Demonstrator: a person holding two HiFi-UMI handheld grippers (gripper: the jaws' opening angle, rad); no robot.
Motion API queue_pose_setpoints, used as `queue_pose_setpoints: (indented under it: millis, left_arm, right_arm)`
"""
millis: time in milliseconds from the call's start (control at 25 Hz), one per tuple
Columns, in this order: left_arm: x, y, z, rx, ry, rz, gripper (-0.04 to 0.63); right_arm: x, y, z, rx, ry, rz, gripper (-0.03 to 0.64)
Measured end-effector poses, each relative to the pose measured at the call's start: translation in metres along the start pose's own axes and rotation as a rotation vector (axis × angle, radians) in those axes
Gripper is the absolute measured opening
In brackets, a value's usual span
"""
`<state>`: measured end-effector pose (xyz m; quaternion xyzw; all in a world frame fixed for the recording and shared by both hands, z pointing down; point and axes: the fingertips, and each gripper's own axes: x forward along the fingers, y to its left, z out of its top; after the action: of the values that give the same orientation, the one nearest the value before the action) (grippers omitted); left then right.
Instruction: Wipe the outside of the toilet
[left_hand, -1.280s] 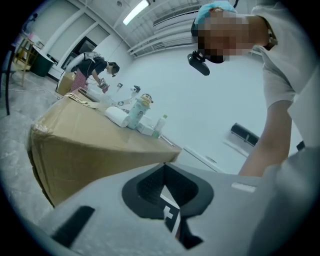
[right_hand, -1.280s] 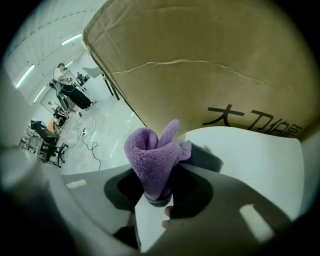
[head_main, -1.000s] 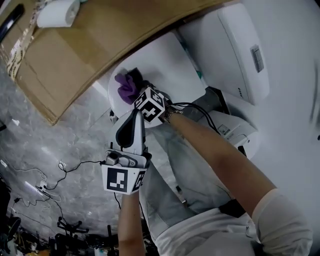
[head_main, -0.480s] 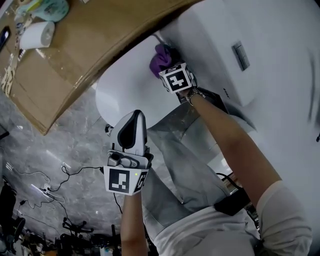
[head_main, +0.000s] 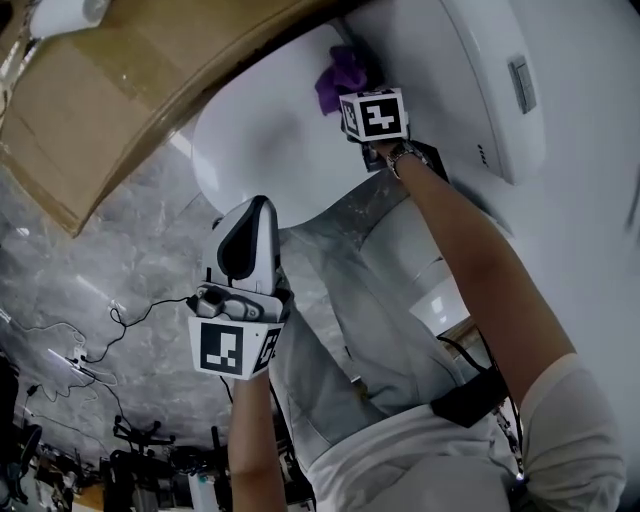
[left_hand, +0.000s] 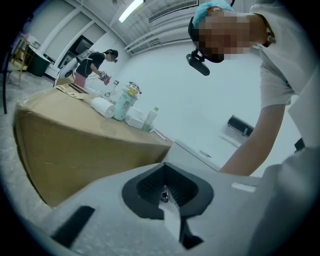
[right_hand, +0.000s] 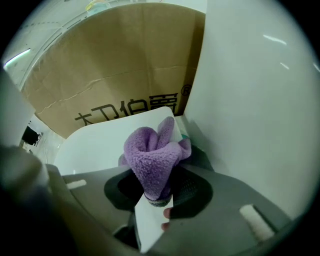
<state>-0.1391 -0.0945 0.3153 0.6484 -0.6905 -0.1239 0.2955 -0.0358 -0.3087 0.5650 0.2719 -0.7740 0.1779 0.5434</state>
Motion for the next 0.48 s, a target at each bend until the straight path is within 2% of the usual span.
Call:
queue_pose_setpoints:
  millis: [200,480]
  left_arm:
    - [-0.036,0.018,0.004,-0.011,-0.014,0.027,0.005]
    - [-0.081,0.046,0.001,-0.038,-0.044,0.062,0.005]
  right_arm:
    - [0.001,0.052,-0.014,-0.068,0.055,0.059,0.121]
    - [0.004,0.136,-0.028,-0.111,0.035,0.1,0.121]
